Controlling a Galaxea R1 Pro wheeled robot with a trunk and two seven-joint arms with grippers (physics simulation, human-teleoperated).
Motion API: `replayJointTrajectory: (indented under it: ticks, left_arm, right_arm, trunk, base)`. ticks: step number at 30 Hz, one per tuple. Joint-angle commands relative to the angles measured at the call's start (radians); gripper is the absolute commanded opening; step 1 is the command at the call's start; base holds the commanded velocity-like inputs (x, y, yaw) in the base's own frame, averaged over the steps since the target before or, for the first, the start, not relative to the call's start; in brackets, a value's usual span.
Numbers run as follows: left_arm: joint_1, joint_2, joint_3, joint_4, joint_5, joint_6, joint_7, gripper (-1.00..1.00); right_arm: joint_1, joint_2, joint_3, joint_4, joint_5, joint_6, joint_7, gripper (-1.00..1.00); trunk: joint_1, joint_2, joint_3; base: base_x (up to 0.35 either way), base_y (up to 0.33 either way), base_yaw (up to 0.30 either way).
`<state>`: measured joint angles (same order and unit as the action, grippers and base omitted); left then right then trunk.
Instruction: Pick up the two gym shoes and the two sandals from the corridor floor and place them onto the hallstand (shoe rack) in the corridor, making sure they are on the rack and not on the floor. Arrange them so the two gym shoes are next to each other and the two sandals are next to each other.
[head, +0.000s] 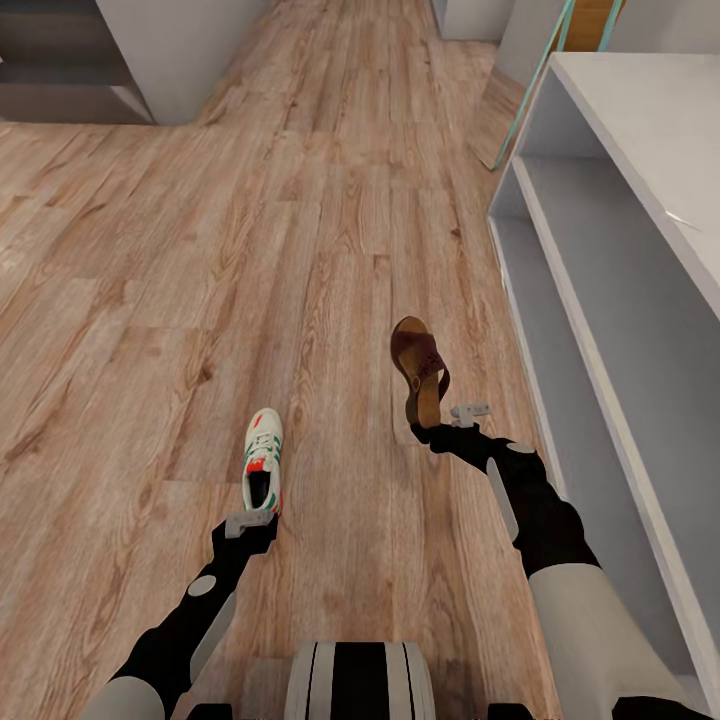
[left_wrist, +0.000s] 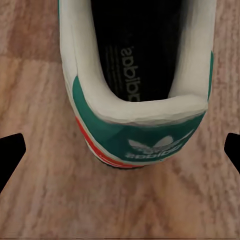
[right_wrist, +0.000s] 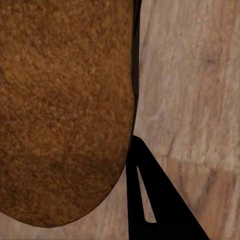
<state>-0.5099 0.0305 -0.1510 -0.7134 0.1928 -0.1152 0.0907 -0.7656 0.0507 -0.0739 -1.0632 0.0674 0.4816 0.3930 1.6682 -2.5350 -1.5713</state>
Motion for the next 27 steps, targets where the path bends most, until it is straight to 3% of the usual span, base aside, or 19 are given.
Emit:
replayJointTrajectory:
  ticks: [1, 6, 13, 27]
  left_arm:
    - [0.000, 0.002, -0.008, 0.000, 0.010, -0.004, 0.009, 1.00]
    - [-0.001, 0.002, -0.008, 0.000, 0.010, -0.003, 0.009, 1.00]
    - [-0.001, 0.002, -0.008, -0.001, 0.010, -0.003, 0.009, 1.00]
    - [-0.001, 0.002, -0.007, 0.000, 0.010, -0.004, 0.009, 1.00]
  right_arm:
    - [-0.001, 0.001, -0.004, -0.001, 0.005, 0.005, 0.009, -1.00]
    - [-0.001, 0.001, -0.004, -0.001, 0.005, 0.005, 0.009, -1.00]
    - [-0.001, 0.001, -0.004, -0.001, 0.005, 0.006, 0.009, -1.00]
    - [-0.001, 0.001, -0.004, -0.001, 0.005, 0.005, 0.009, -1.00]
  trunk:
    - [0.000, -0.001, -0.005]
    - [0.002, -0.002, -0.026]
    - [0.002, -0.002, -0.036]
    - [0.002, -0.002, -0.039]
  base:
    - [0.000, 0.000, 0.000]
    - [0.000, 0.000, 0.000]
    - [0.000, 0.000, 0.000]
    - [0.067, 0.000, 0.000]
